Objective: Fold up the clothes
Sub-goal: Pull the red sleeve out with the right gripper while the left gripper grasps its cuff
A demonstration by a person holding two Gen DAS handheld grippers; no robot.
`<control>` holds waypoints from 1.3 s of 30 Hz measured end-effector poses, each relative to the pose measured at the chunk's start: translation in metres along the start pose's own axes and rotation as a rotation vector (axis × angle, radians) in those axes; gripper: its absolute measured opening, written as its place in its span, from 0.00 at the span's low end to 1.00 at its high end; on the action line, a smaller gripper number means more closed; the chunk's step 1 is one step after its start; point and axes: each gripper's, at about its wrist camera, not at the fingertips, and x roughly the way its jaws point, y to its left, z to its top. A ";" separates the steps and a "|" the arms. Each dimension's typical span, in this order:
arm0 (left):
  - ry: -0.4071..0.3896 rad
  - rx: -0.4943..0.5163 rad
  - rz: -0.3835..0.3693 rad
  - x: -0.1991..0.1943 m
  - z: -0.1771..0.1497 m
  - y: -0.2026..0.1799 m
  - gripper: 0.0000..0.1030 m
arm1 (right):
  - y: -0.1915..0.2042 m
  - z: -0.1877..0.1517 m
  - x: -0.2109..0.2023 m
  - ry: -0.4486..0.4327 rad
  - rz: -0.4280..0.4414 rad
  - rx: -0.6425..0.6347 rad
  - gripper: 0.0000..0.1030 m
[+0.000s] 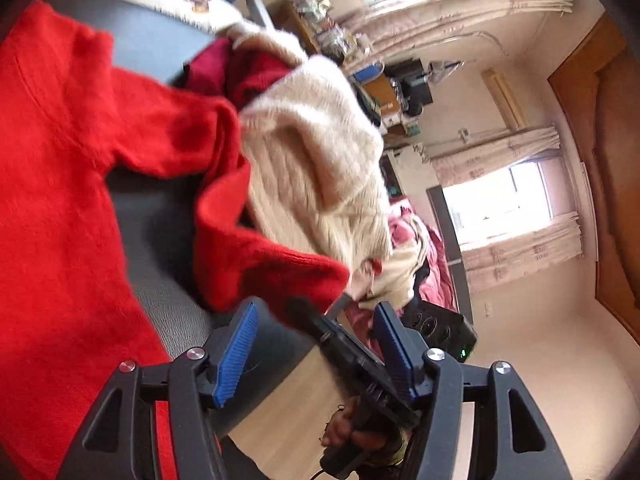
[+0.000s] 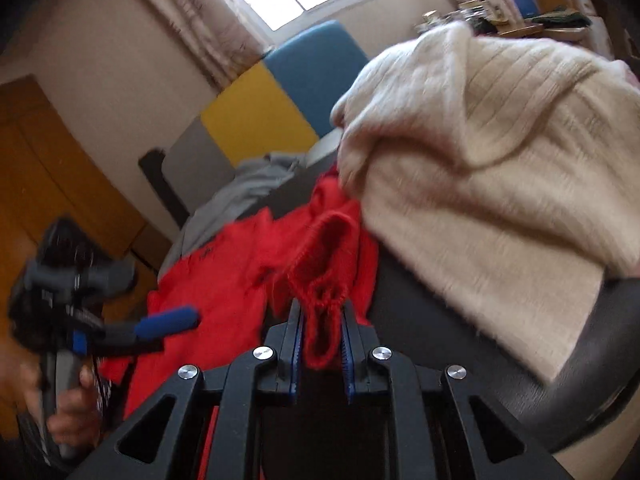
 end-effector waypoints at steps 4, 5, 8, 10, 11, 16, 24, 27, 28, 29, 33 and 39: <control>0.038 -0.012 0.037 0.005 -0.010 0.008 0.60 | 0.021 -0.024 0.008 0.056 0.017 -0.097 0.16; 0.031 -0.011 0.044 0.001 -0.012 0.009 0.60 | 0.027 -0.026 0.010 0.057 0.019 -0.125 0.17; 0.004 -0.014 0.059 -0.014 -0.016 0.015 0.61 | 0.048 -0.030 0.017 0.054 0.022 -0.213 0.19; -0.025 -0.042 0.061 -0.028 -0.015 0.025 0.61 | 0.063 -0.031 0.023 0.050 0.014 -0.285 0.19; -0.039 -0.059 0.062 -0.035 -0.014 0.030 0.62 | 0.071 -0.032 0.027 0.049 0.010 -0.320 0.19; -0.052 -0.057 0.083 -0.044 -0.008 0.037 0.62 | 0.101 -0.038 0.044 0.044 0.015 -0.457 0.19; 0.002 0.041 0.209 -0.039 -0.006 0.042 0.63 | 0.114 -0.043 0.062 0.053 0.046 -0.494 0.49; 0.027 0.091 0.244 -0.033 -0.008 0.042 0.63 | 0.112 -0.041 0.068 0.064 0.053 -0.479 0.58; 0.035 0.110 0.256 -0.031 -0.008 0.042 0.63 | 0.113 -0.041 0.072 0.073 0.060 -0.488 0.61; 0.043 0.133 0.269 -0.029 -0.007 0.043 0.63 | 0.113 -0.041 0.074 0.078 0.077 -0.484 0.61; 0.033 0.113 0.318 -0.026 0.002 0.064 0.61 | 0.109 -0.038 0.079 0.094 0.102 -0.446 0.67; 0.001 0.029 0.281 -0.030 0.009 0.092 0.43 | 0.071 -0.039 0.076 0.145 0.055 -0.292 0.84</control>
